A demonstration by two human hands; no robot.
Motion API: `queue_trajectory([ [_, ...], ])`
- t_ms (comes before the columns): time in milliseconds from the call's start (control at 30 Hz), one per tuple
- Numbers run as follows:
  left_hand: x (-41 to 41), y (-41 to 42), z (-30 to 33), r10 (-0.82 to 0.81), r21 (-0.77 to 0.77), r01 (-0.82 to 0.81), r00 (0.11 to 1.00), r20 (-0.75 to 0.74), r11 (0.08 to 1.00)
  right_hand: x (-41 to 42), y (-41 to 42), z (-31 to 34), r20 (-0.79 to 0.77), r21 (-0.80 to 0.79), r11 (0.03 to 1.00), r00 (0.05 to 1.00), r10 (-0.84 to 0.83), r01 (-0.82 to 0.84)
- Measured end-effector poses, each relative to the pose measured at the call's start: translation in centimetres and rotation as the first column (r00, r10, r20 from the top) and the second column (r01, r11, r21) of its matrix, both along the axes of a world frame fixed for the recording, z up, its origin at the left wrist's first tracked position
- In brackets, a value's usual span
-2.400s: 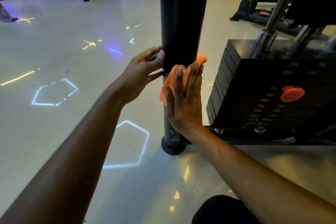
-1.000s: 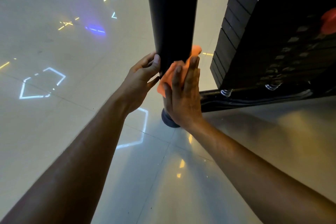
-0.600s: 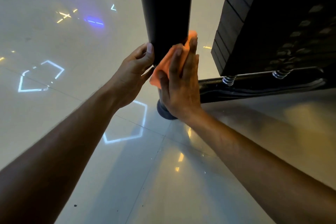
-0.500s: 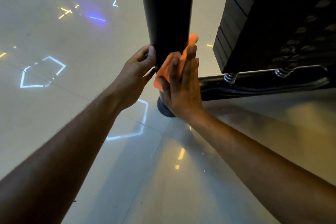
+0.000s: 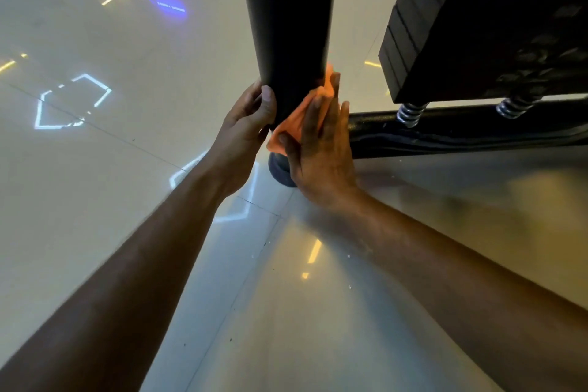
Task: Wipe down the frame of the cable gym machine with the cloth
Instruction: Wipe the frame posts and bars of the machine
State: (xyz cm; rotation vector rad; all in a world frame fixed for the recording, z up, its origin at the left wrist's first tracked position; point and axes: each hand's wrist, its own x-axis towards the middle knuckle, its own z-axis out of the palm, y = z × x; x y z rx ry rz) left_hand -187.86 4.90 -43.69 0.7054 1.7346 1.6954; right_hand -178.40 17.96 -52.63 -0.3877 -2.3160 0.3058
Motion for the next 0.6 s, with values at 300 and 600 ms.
queue_trajectory([
  [300, 0.2, -0.1, -1.7, 0.042, -0.041, -0.041, 0.999, 0.029, 0.998, 0.6, -0.5, -2.8, 0.076, 0.045, 0.999, 0.997, -0.019, 0.016],
  [600, 0.1, -0.2, -2.0, 0.061, -0.038, -0.059, 0.998, 0.03, 0.997, 2.6, 3.9, -5.1, 0.145, 0.422, 0.907, 0.987, -0.067, -0.001],
])
